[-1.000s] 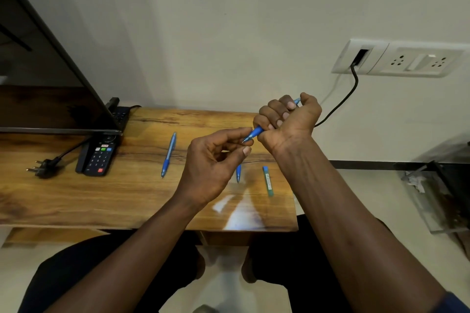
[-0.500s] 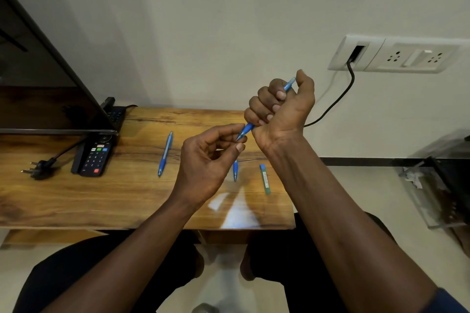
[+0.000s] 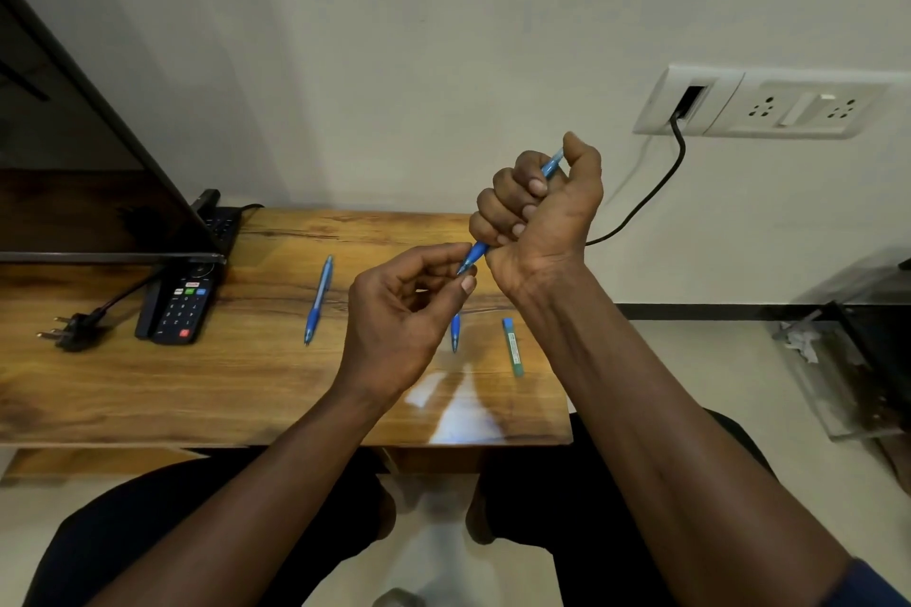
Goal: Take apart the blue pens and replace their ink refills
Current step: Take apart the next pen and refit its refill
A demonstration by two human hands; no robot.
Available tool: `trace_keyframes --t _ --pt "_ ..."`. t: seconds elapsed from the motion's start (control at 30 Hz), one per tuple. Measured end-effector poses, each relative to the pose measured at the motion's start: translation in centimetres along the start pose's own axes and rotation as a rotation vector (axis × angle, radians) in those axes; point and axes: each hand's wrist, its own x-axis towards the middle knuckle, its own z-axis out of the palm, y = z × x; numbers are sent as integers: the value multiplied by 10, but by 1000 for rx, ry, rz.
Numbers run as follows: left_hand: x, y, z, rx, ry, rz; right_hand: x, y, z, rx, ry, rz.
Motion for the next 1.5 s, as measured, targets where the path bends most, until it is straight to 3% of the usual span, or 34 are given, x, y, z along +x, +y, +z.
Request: trace_keyframes --t 0.6,1.07,1.5 --pt "-6 4 4 187 143 190 3 5 -10 185 36 64" --pt "-3 2 5 165 140 133 6 4 -15 249 153 93" --pt "1 2 6 131 134 94 5 3 -14 250 29 86"
